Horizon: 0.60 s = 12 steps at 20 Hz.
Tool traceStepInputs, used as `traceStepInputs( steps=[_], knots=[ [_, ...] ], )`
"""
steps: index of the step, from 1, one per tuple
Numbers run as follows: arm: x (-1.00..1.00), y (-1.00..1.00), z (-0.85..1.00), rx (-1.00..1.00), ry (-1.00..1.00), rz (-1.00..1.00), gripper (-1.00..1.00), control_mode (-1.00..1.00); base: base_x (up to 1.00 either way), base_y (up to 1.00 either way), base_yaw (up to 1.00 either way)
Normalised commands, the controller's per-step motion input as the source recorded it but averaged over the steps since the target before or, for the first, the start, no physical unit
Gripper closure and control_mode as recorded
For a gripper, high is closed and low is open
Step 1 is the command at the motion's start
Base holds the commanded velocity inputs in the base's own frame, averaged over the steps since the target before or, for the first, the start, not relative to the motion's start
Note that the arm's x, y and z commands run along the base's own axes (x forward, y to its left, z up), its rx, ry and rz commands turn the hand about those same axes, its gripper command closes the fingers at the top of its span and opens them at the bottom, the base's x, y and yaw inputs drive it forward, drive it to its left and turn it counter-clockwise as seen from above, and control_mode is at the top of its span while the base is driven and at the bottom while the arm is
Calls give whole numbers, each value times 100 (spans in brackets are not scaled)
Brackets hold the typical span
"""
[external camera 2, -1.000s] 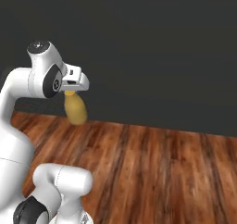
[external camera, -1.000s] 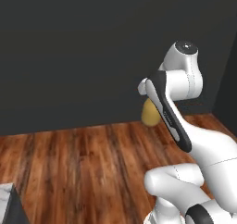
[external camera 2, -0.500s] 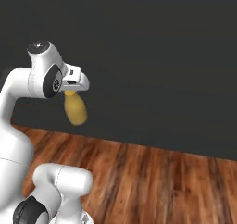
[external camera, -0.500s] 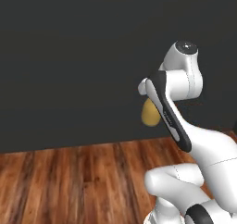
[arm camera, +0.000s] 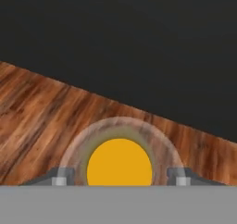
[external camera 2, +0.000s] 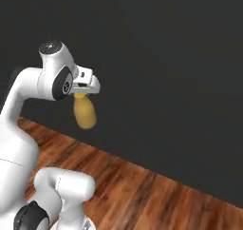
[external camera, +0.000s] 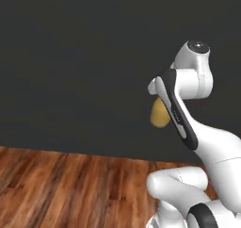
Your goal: There is a tray on the dining counter. Grab the cup, mug, and pitcher and place them on the tray. The pitcher may be placed next to the tray if it cannot fit the tray.
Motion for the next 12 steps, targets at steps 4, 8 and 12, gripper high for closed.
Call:
traceStepInputs(
  steps=[4,8,12],
  knots=[
    [0,0,0,0,0,0,100,100,30,0,96],
    [0,0,0,0,0,0,100,100,53,-4,90],
    [0,0,0,0,0,0,100,100,69,-7,86]
  ],
)
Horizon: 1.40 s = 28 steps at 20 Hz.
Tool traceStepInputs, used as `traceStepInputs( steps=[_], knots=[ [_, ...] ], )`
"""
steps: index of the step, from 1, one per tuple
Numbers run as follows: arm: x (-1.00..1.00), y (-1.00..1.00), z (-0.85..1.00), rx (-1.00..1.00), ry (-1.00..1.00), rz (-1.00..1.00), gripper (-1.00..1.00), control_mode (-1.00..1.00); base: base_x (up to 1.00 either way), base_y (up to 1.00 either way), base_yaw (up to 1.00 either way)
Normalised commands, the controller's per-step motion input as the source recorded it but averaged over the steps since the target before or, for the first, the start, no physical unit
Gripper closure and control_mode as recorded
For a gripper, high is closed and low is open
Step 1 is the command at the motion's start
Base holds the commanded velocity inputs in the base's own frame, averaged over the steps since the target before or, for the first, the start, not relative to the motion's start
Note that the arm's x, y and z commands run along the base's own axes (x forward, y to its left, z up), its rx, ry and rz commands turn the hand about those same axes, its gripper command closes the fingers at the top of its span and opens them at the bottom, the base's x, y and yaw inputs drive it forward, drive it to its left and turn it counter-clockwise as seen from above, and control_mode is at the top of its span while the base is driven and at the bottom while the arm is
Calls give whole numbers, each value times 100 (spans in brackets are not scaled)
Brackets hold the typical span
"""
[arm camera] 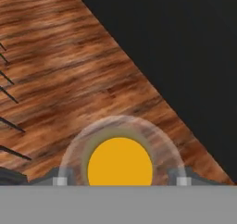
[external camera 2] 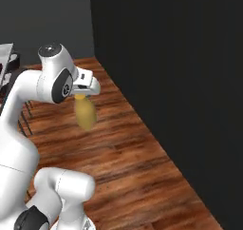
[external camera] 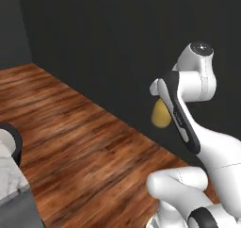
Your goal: There is a tray on the dining counter. Grab the cup, mug, and pitcher and place them on the tray. The pitcher may be placed next to the tray if it cannot fit the tray.
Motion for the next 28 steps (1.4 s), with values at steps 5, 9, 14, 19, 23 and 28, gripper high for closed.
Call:
traceStepInputs(
  steps=[5,9,14,19,23,28],
  knots=[
    [0,0,0,0,0,0,100,100,81,-9,82],
    [0,0,0,0,0,0,100,100,100,-47,55],
    [0,0,0,0,0,0,100,100,82,-48,12],
    [0,0,0,0,0,0,100,100,87,-44,0],
    [0,0,0,0,0,0,100,100,95,-23,0],
    [0,0,0,0,0,0,100,100,100,-19,0]
  ],
)
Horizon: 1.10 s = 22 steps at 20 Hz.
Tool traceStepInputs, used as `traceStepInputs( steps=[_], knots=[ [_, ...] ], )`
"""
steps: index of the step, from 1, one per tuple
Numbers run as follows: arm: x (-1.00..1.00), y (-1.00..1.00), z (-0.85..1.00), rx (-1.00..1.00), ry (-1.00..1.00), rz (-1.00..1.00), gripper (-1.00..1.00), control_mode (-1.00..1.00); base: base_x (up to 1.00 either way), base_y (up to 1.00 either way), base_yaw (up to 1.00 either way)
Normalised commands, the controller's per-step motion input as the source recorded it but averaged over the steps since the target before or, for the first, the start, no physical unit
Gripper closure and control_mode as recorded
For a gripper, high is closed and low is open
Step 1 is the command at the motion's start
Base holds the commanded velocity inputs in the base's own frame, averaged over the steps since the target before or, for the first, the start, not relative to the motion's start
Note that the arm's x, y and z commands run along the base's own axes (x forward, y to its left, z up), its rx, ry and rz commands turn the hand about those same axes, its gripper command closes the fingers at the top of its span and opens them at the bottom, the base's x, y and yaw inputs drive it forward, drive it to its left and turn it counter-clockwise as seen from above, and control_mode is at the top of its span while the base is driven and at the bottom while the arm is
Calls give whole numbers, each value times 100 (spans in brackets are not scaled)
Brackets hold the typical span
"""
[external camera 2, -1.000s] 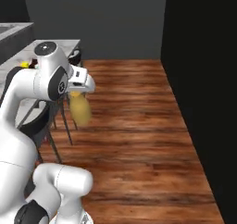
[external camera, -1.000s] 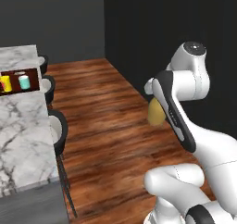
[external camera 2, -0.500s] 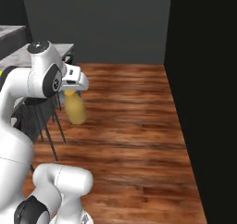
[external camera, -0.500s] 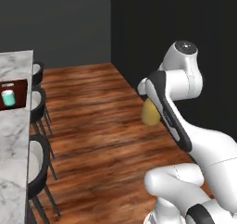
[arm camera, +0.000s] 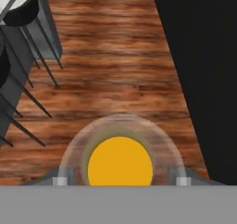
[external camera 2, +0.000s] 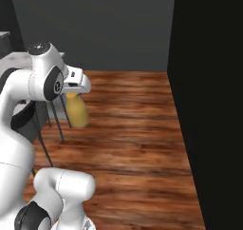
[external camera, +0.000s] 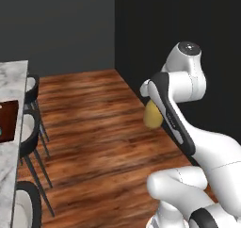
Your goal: There is a tray on the dining counter. Grab the cup, mug, and pitcher and place them on the tray. The pitcher may be placed next to the tray if it cannot fit the tray.
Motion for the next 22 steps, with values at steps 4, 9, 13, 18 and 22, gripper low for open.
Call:
traceStepInputs(
  steps=[4,9,13,18,22],
  knots=[
    [0,0,0,0,0,0,100,100,99,-16,0],
    [0,0,0,0,0,0,100,100,95,-13,0],
    [0,0,0,0,0,0,100,100,88,-6,0],
    [0,0,0,0,0,0,100,100,80,0,0],
    [0,0,0,0,0,0,100,100,91,0,10]
  ],
)
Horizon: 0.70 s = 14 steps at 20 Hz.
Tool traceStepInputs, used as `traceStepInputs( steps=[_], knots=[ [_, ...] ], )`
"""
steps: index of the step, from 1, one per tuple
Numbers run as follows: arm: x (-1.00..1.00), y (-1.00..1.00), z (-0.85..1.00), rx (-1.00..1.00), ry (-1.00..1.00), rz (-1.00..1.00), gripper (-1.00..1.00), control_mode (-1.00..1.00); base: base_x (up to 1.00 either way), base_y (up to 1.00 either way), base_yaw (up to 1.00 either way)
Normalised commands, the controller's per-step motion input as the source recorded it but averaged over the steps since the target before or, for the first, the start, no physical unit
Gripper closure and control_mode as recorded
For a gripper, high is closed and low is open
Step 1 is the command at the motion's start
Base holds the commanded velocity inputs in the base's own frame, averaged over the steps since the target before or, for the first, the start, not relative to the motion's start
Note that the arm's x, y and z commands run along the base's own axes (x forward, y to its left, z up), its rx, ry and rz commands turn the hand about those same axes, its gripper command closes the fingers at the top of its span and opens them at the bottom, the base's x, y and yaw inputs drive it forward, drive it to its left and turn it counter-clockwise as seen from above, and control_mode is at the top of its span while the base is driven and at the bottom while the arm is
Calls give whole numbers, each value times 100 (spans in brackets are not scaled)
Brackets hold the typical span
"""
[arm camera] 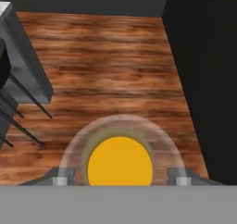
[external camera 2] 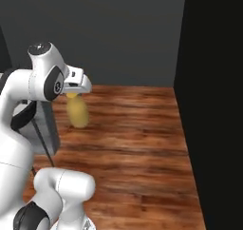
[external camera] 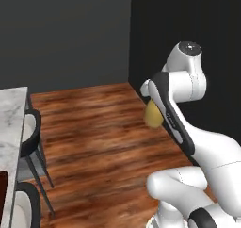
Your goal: There is a tray on the dining counter. Grab the cup, mug, and pitcher and place them on the tray. The pitcher may be placed next to the tray if it cannot fit the tray.
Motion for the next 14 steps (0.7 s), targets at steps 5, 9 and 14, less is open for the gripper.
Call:
traceStepInputs(
  steps=[5,9,14],
  knots=[
    [0,0,0,0,0,0,100,100,39,0,91],
    [0,0,0,0,0,0,100,100,27,0,96],
    [0,0,0,0,0,0,100,100,30,0,96]
  ],
)
